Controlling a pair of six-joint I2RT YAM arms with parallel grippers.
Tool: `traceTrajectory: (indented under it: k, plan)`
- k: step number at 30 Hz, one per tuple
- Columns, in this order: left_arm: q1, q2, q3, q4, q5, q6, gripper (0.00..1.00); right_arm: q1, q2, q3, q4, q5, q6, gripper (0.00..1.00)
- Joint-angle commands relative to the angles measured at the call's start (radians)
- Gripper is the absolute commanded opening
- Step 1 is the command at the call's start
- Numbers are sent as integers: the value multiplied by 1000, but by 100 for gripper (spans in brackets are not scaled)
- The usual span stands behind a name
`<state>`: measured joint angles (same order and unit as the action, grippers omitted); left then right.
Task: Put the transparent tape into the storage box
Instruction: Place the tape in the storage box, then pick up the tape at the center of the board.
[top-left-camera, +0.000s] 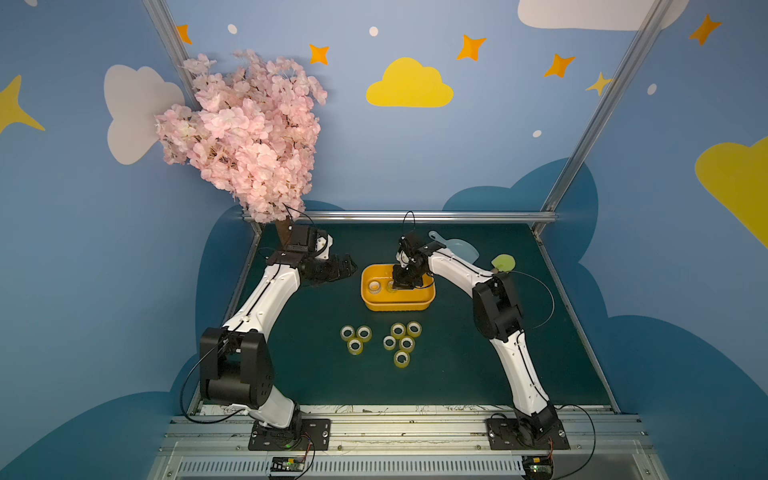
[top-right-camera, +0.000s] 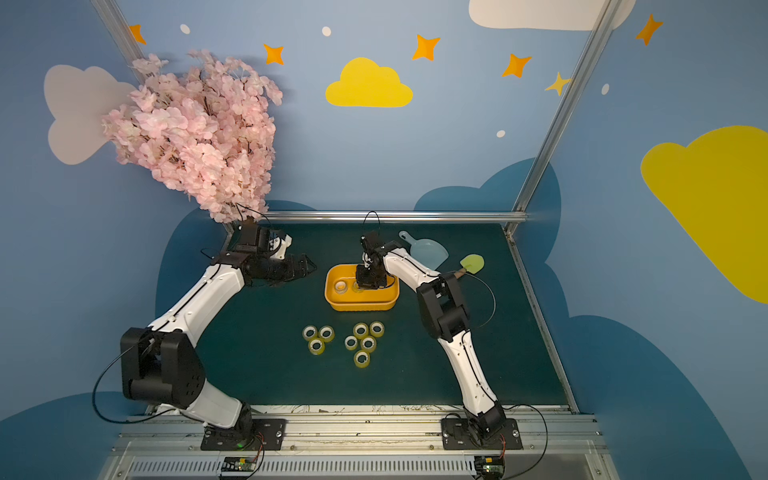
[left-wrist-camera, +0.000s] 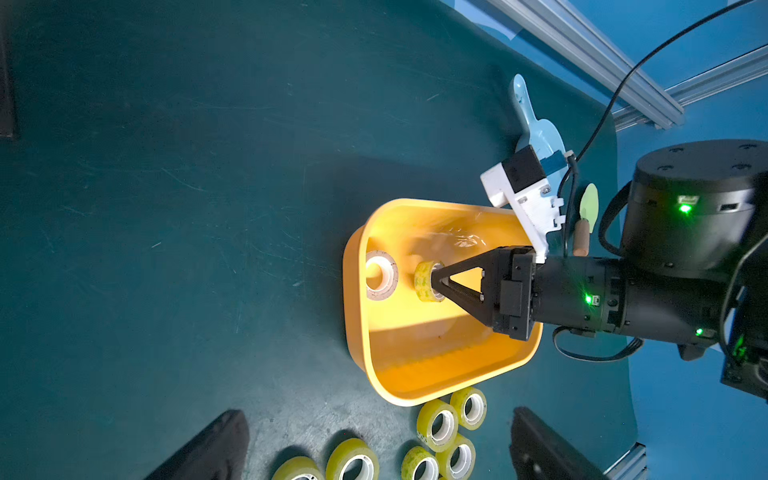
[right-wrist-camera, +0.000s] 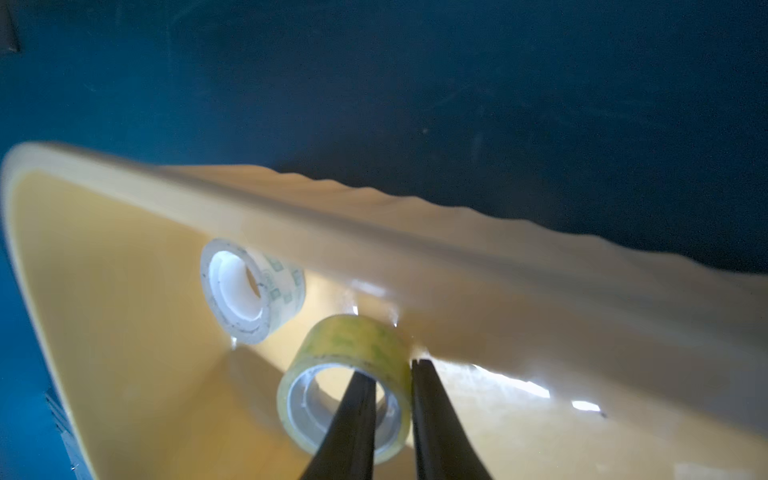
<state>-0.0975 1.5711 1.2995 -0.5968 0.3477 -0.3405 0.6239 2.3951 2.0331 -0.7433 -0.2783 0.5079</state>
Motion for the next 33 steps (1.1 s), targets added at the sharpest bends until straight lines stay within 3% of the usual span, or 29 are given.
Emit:
traceTrajectory:
  k: [1, 11, 15, 27, 33]
  plan:
    - [5, 16, 24, -5, 29, -2, 100, 5, -58, 18, -4, -17, 11, 25]
    - [4, 29, 24, -2, 42, -1, 100, 4, -244, -101, 2, -3, -32, 45]
    - [0, 29, 22, -1, 42, 6, 100, 5, -377, -237, 43, 40, -50, 61]
    - [-38, 36, 19, 1, 36, 19, 100, 6, -833, -694, 101, 155, -97, 55]
    - [-56, 46, 23, -8, 30, 23, 100, 7, -1009, -958, 166, 184, -40, 54]
